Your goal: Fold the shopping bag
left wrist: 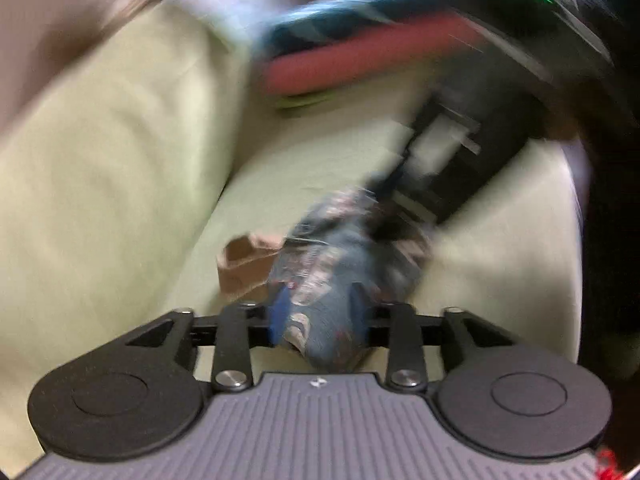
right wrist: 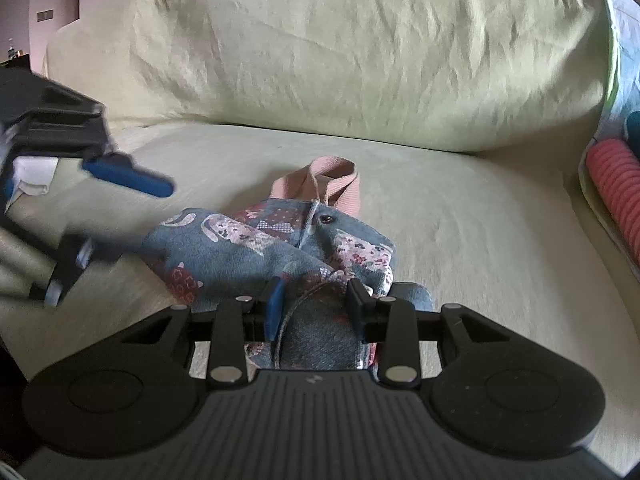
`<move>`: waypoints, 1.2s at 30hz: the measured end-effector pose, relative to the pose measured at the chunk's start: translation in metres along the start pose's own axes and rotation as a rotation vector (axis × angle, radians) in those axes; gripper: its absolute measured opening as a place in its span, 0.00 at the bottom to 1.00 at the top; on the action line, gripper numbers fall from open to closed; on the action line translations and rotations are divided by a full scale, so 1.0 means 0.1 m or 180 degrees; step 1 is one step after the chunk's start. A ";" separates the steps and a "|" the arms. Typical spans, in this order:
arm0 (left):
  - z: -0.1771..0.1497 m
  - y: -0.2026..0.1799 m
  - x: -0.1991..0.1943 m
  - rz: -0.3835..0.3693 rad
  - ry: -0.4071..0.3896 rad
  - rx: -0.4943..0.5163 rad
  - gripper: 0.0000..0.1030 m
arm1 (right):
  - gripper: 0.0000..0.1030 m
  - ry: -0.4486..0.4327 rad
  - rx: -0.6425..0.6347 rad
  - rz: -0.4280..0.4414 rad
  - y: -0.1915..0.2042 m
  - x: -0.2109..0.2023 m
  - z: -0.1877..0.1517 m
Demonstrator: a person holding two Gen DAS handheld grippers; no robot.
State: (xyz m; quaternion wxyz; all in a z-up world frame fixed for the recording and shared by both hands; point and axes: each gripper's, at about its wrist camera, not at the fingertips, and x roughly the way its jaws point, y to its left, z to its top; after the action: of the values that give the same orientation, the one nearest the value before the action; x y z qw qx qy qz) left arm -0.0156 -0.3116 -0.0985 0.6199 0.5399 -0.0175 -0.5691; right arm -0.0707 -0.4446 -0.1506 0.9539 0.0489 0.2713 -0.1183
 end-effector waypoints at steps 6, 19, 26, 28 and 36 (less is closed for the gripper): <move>-0.15 -0.46 0.29 0.0321 0.0186 0.1222 0.49 | 0.33 0.0019 -0.0013 0.0101 -0.05 0.01 0.02; -0.16 -0.32 0.48 0.0266 0.0054 0.0816 0.53 | 0.35 -0.0008 -0.0092 0.0092 -0.03 0.04 0.04; -0.16 -0.23 0.48 0.0165 0.0047 0.0686 0.53 | 0.68 -0.0226 -0.1208 0.0073 0.22 -0.25 -0.03; -0.17 -0.23 0.48 0.0146 0.0045 0.0676 0.53 | 0.69 -0.0290 -0.1773 0.0046 0.30 -0.35 -0.17; -0.20 -0.20 0.46 0.0075 -0.0004 0.0634 0.53 | 0.63 -0.0573 -0.3529 -0.0282 0.30 -0.10 -0.63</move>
State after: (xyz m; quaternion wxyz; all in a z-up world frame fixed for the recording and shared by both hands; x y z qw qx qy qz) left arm 0.0001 -0.3273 -0.1476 0.5698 0.5983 -0.0808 -0.5575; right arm -0.1036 -0.4032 -0.1981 0.8504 -0.4814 0.2123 -0.0017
